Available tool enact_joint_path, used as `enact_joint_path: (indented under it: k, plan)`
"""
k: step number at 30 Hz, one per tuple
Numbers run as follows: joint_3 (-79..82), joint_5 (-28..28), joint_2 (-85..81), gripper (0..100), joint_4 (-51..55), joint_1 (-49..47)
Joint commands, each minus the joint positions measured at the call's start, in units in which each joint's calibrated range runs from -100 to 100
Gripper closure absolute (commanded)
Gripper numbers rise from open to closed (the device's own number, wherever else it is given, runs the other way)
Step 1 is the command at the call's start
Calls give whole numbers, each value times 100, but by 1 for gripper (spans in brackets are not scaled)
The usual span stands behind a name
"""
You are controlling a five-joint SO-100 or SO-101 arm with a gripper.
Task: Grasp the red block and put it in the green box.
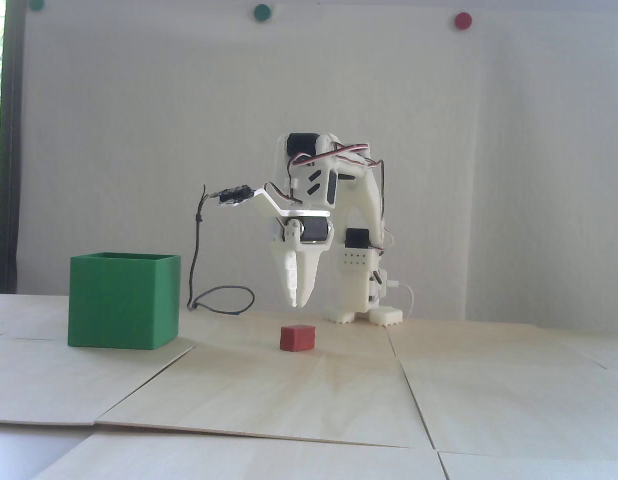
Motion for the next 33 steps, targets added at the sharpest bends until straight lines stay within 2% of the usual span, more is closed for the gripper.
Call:
enact_joint_path:
  k: [1, 5, 8, 20, 26, 33]
  plan:
    - [-409, -37, -115, 91, 67, 40]
    - [-391, -47, -107, 80, 17, 48]
    - [-391, -47, -107, 77, 25, 48]
    - [-498, -79, 478, 77, -34, 282]
    - [-1367, -73, 1054, 77, -17, 458]
    - [-2512, -73, 1251, 77, 716, 475]
